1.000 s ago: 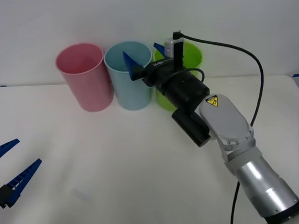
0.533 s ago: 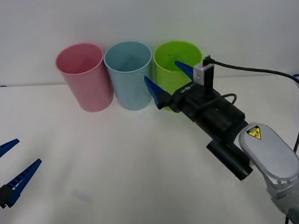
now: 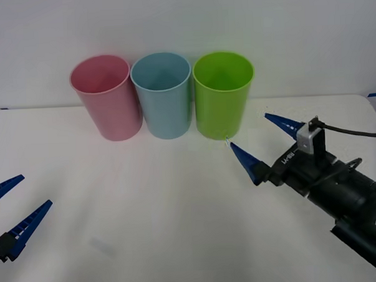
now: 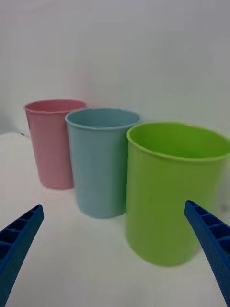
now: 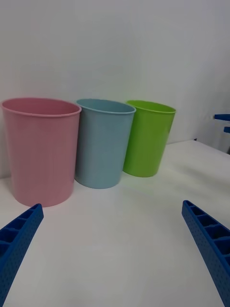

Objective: Grasp the object on the table and drop it into the matching bin: aluminum can to the light blue bin, PET bottle to the pink bin.

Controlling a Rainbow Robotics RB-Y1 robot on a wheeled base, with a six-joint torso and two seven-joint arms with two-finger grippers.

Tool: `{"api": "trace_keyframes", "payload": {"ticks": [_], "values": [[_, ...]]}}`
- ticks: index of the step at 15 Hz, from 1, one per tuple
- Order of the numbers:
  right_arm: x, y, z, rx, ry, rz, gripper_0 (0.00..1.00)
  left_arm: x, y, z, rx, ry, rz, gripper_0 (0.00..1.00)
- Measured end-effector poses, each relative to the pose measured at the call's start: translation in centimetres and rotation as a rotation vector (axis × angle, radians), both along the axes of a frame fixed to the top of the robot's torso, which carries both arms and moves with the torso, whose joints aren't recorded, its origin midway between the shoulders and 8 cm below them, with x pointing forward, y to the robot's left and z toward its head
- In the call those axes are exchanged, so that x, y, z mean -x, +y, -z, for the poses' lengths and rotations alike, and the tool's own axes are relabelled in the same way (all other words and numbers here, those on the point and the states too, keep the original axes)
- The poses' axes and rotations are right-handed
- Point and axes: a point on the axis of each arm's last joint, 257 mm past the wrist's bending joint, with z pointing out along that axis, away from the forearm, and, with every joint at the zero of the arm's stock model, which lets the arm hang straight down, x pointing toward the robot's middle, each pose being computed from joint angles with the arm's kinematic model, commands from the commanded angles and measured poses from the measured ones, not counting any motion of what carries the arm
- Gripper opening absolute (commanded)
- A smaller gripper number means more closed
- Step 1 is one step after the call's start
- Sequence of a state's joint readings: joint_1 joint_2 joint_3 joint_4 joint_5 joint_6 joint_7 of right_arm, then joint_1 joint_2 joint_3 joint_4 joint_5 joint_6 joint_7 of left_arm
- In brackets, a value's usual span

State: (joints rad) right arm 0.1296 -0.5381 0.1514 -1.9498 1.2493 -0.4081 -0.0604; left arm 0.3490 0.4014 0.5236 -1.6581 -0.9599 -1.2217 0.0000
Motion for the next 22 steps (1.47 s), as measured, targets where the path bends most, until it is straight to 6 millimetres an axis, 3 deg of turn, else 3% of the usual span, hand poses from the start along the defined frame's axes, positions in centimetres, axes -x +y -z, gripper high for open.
{"api": "trace_keyframes", "payload": {"ticks": [11,18,22], "values": [[8.7,-10.3,5.7,0.102,0.022,-0.001,1.0,0.0,0.0,0.0,0.0,0.0,0.0,1.0],[13.9,-14.8,7.4,0.069,0.091,-0.018,1.0,0.0,0.0,0.0,0.0,0.0,0.0,1.0],[15.4,-15.8,7.8,0.088,0.115,-0.019,1.0,0.0,0.0,0.0,0.0,0.0,0.0,1.0]]}}
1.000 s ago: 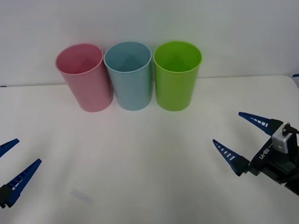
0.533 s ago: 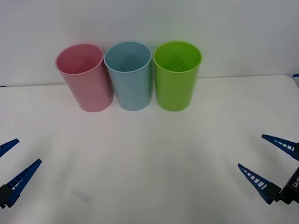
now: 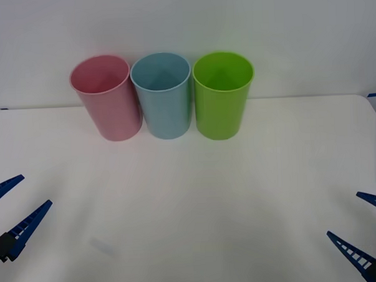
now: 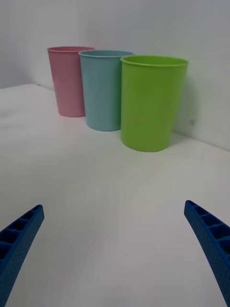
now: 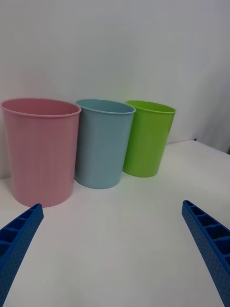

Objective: Grasp the object on the table and drop it into the matching bin: aluminum can to the light blue bin, PET bottle to the pink bin.

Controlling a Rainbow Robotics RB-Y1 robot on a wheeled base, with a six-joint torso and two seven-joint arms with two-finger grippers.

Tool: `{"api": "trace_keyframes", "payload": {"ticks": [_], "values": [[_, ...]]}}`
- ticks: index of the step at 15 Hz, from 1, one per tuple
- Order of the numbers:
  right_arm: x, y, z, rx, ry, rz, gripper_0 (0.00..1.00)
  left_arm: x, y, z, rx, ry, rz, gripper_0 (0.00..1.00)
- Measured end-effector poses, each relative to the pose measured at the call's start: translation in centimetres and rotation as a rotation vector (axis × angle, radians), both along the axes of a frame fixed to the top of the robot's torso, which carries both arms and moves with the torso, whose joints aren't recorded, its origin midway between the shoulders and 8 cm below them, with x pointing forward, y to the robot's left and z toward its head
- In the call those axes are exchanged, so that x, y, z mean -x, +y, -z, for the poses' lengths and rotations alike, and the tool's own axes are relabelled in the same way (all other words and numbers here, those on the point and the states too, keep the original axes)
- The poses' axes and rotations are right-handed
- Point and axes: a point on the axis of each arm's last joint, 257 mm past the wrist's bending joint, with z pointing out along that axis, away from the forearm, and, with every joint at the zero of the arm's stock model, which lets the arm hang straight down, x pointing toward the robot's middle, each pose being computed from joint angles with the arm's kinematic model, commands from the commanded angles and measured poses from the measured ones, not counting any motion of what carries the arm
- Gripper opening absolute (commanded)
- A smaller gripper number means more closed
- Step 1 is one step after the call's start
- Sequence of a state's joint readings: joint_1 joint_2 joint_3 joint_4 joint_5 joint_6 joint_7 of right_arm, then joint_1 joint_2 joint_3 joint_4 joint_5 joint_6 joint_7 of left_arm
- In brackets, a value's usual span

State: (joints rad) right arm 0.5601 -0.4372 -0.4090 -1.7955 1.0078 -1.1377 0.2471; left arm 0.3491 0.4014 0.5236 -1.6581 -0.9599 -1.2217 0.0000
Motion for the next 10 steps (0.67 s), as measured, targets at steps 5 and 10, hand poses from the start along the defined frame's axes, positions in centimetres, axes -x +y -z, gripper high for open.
{"api": "trace_keyframes", "payload": {"ticks": [5,10], "values": [[1.1,-0.4,0.5,0.022,0.025,-0.017,1.0,0.0,0.0,0.0,0.0,0.0,0.0,1.0],[1.3,-0.4,1.1,0.039,0.04,-0.018,1.0,0.0,0.0,0.0,0.0,0.0,0.0,1.0]]}}
